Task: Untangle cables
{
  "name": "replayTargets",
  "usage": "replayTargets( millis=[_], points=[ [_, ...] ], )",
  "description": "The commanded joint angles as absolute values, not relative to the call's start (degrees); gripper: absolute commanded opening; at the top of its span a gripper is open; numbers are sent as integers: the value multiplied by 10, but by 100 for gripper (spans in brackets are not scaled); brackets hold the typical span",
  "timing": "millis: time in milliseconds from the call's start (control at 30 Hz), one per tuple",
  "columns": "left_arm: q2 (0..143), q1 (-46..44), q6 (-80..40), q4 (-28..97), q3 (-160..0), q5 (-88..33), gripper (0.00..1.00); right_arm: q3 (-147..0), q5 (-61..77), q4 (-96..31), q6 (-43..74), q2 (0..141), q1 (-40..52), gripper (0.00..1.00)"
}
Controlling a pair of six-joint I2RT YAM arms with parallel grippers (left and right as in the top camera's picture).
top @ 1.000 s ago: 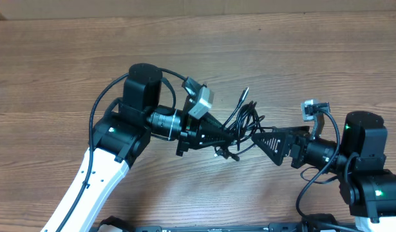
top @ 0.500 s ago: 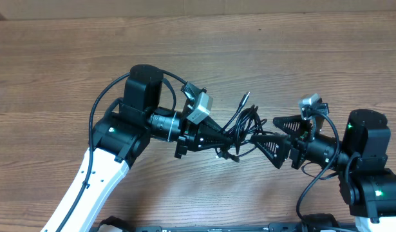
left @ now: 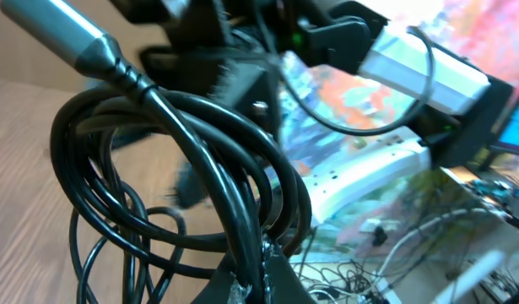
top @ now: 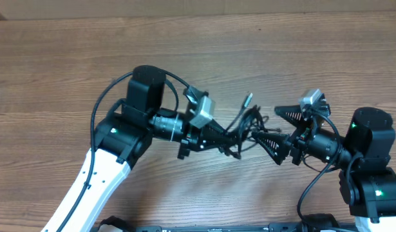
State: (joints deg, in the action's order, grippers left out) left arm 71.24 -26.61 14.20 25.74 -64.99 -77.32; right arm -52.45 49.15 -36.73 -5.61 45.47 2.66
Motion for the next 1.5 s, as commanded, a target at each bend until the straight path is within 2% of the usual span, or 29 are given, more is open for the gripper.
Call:
replayTargets(
  millis=[0,133,200,233,300,333,400,433,467,833,867,900,933,967,1000,1167,1300,1467],
  points=[
    [700,-293,170,255,-662,-791,4,-538,496,-332,-81,450,25,96],
    [700,-321,178,251,-662,-791,4,-538,496,-299,-86,450,25,96],
    [700,-328,178,248,-662,-791,4,-538,496,-301,-109,450,25,89],
    [700,-330,178,247,-662,-790,4,-538,496,-301,-115,450,25,73],
    [700,-330,178,248,-662,-782,4,-538,496,-301,-114,450,25,58],
    [700,-330,178,248,-662,-771,4,-538,496,-302,-114,450,25,47],
    [700,-330,178,248,-662,-753,4,-538,496,-306,-114,450,25,19],
    [700,-330,178,248,-662,-746,4,-538,496,-308,-114,450,25,9],
    [700,-330,178,248,-662,-740,4,-538,496,-310,-114,450,25,4],
    [700,-329,177,248,-662,-694,4,-538,496,-339,-114,450,25,4],
    [700,-329,171,248,-662,-684,8,-538,496,-341,-108,450,25,4],
    [700,-327,158,248,-662,-677,25,-538,496,-344,-107,450,25,4],
    [700,-321,137,248,-662,-675,69,-538,494,-349,-107,450,25,4],
    [699,-313,111,246,-663,-675,96,-538,481,-358,-103,450,25,4],
    [698,-305,91,246,-664,-675,100,-538,458,-367,-93,450,25,4],
    [689,-265,30,246,-665,-652,100,-538,380,-382,-35,450,25,4],
    [673,-254,-40,246,-665,-569,100,-538,308,-383,30,450,25,4],
    [648,-271,-69,247,-665,-490,100,-538,246,-389,107,450,25,3]
  ],
)
